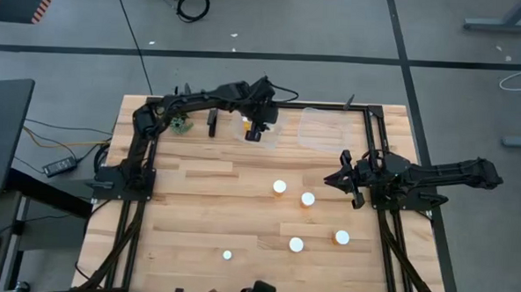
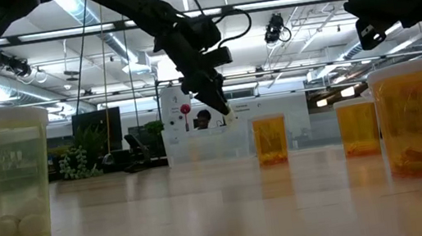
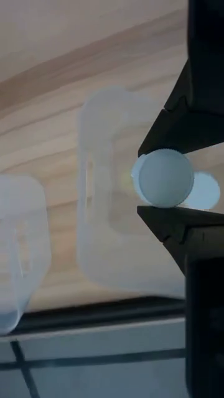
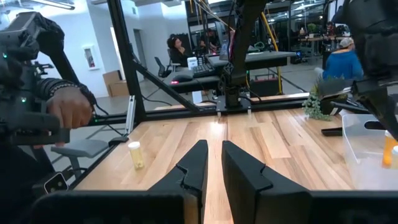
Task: Pick and place medicine bottles into bin by pill shape (circle, oval)
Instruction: Put the small yellow pill bottle into the left transparent bin
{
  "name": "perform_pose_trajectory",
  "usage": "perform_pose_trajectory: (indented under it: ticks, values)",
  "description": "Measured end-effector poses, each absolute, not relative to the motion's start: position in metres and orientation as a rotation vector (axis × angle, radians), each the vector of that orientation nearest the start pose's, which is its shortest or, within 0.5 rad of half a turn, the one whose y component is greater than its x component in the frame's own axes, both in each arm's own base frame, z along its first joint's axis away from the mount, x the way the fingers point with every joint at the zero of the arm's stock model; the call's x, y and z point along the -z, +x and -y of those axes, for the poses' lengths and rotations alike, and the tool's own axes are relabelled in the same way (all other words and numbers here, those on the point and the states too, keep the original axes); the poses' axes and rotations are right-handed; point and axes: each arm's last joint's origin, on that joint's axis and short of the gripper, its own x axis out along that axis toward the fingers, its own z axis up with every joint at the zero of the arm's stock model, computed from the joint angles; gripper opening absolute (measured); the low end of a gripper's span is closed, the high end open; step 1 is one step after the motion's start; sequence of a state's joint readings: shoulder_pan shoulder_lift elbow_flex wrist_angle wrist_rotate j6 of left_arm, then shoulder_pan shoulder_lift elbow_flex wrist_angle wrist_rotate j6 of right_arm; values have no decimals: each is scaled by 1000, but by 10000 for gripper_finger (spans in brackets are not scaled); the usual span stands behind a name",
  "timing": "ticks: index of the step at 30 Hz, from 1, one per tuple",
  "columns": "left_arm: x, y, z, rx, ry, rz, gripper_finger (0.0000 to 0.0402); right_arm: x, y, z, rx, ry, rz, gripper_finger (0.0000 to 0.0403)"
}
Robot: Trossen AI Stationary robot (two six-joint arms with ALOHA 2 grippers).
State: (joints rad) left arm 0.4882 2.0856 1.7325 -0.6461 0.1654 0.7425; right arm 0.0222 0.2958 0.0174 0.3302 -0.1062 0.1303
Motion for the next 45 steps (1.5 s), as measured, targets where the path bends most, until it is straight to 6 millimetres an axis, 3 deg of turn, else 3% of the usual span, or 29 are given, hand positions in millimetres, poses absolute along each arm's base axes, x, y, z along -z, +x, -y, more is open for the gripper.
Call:
perform_pose_trajectory:
  ticks: [25, 45]
  values:
    - [-199, 396, -199, 144, 286, -1177, 136, -176, 116, -6, -132, 128, 44, 54]
    - [-196, 379, -218, 7, 210, -1288, 130, -176, 116, -6, -131, 128, 44, 54]
